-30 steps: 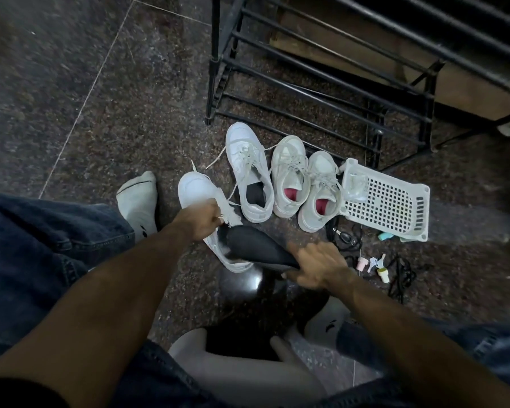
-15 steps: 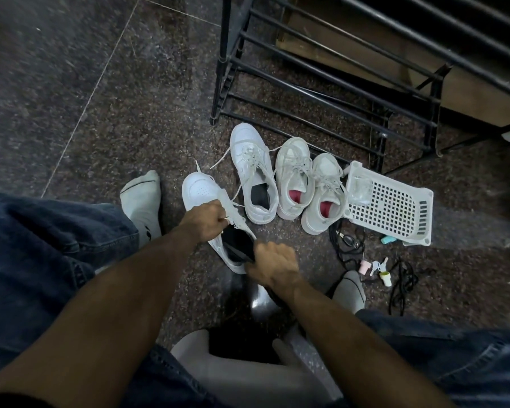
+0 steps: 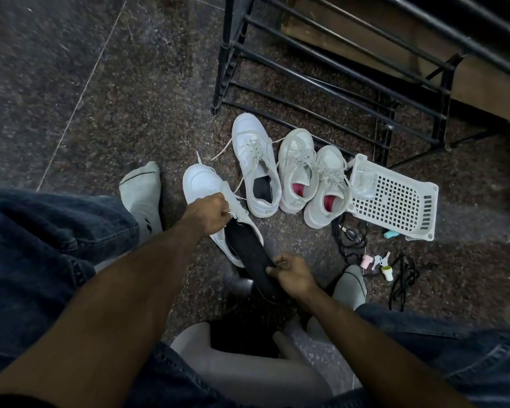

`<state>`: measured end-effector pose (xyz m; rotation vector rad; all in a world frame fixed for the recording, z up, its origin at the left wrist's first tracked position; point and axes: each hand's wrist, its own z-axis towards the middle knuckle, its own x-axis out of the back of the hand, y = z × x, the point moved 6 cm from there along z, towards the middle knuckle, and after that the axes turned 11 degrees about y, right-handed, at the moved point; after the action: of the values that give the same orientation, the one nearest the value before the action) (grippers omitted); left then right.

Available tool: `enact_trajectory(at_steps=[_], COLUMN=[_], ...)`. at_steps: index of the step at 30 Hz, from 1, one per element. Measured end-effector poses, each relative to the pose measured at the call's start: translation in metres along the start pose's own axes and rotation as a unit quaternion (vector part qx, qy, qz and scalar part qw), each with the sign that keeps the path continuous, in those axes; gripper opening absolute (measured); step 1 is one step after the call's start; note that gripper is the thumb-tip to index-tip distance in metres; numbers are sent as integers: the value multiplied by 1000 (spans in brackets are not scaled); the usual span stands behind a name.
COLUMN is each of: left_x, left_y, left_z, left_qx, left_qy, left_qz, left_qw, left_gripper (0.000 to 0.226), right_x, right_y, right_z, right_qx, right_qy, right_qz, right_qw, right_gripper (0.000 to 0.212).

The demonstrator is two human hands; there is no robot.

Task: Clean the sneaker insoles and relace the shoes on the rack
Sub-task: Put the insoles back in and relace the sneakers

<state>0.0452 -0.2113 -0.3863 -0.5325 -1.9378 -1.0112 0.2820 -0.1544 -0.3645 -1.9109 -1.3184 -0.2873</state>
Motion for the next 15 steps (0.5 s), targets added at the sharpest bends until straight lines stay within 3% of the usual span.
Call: enact_trajectory(at_steps=[9,13,15], left_x=[-2,-3,-4], left_y=[-4,-5,-6], left_z=[1,1,2], left_qx=[5,9,15], left_qy=[-3,-2,-7], left_qz=[-15,-30,-33], left_qw=[1000,999,999], left_gripper=[24,22,22], right_x=[-24,-21,-20], right_y=[-64,-61,-47], right_z=[28,21,10], right_qx=[39,-31,-107], right_qy=[92,107,74], right_qz=[-47,83,173], right_qw=[994,990,976], right_gripper=[8,10,13])
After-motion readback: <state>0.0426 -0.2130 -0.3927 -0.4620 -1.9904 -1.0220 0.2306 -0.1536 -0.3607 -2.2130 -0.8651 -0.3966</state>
